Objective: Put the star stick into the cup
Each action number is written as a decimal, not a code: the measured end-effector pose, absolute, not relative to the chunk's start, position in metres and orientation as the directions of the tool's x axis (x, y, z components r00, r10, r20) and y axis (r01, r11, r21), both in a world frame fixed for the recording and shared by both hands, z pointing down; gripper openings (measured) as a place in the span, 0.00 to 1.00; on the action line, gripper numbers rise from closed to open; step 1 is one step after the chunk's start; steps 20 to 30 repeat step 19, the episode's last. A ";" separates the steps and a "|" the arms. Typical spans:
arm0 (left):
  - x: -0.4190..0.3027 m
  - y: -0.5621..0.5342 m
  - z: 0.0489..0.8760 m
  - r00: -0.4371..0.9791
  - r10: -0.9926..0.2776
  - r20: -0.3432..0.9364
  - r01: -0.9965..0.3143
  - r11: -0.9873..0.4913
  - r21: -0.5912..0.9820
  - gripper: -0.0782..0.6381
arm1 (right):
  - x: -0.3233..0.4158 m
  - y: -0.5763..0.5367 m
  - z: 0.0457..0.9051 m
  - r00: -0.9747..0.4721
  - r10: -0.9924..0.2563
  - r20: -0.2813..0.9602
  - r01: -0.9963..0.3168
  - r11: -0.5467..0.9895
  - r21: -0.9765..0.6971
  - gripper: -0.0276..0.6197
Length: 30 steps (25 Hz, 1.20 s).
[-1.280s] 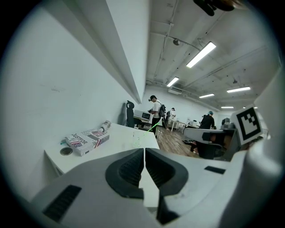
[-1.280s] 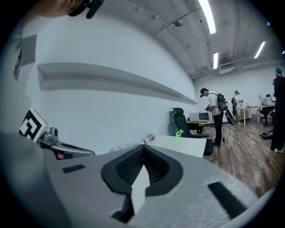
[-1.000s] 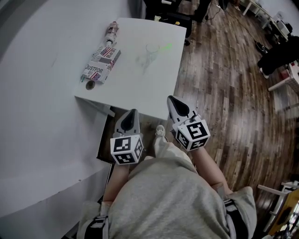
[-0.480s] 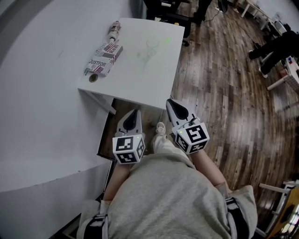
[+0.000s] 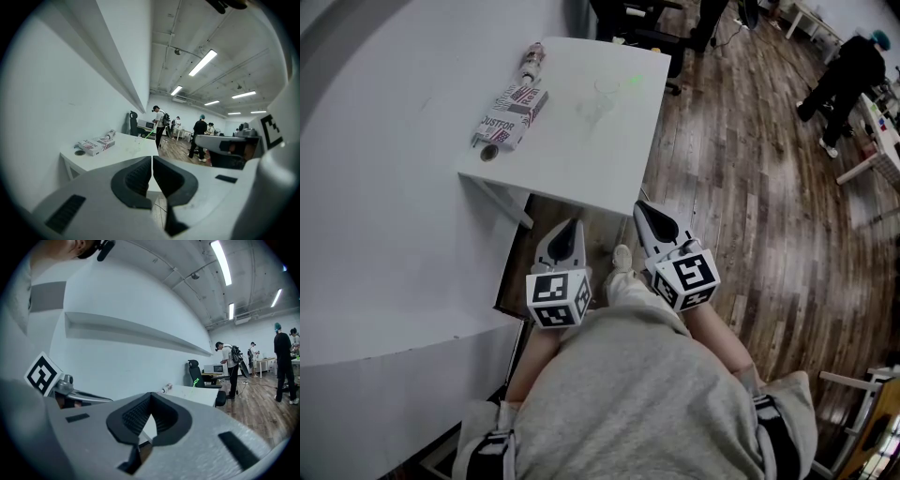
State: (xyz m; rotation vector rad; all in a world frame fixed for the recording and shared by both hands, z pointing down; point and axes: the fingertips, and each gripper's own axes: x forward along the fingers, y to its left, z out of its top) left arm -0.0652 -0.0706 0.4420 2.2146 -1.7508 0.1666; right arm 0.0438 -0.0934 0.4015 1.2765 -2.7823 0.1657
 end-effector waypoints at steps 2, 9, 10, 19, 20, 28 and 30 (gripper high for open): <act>-0.065 -0.071 0.442 0.244 -0.928 0.281 -0.965 -0.203 0.168 0.12 | 0.044 -0.095 0.401 -0.651 -0.751 0.110 -0.759 0.647 -0.069 0.04; -0.064 -0.071 0.443 0.236 -0.929 0.285 -0.967 -0.197 0.160 0.12 | 0.044 -0.095 0.400 -0.661 -0.744 0.098 -0.751 0.656 -0.083 0.04; -0.063 -0.071 0.442 0.235 -0.929 0.287 -0.968 -0.196 0.159 0.12 | 0.045 -0.095 0.400 -0.661 -0.744 0.097 -0.751 0.655 -0.085 0.04; -0.063 -0.071 0.446 0.231 -0.927 0.296 -0.969 -0.193 0.153 0.12 | 0.047 -0.096 0.405 -0.660 -0.745 0.098 -0.751 0.653 -0.098 0.04; -0.063 -0.071 0.446 0.231 -0.927 0.296 -0.969 -0.193 0.153 0.12 | 0.047 -0.096 0.405 -0.660 -0.745 0.098 -0.751 0.653 -0.098 0.04; -0.063 -0.071 0.446 0.231 -0.927 0.296 -0.969 -0.193 0.153 0.12 | 0.047 -0.096 0.405 -0.660 -0.745 0.098 -0.751 0.653 -0.098 0.04; -0.063 -0.071 0.446 0.231 -0.927 0.296 -0.969 -0.193 0.153 0.12 | 0.047 -0.096 0.405 -0.660 -0.745 0.098 -0.751 0.653 -0.098 0.04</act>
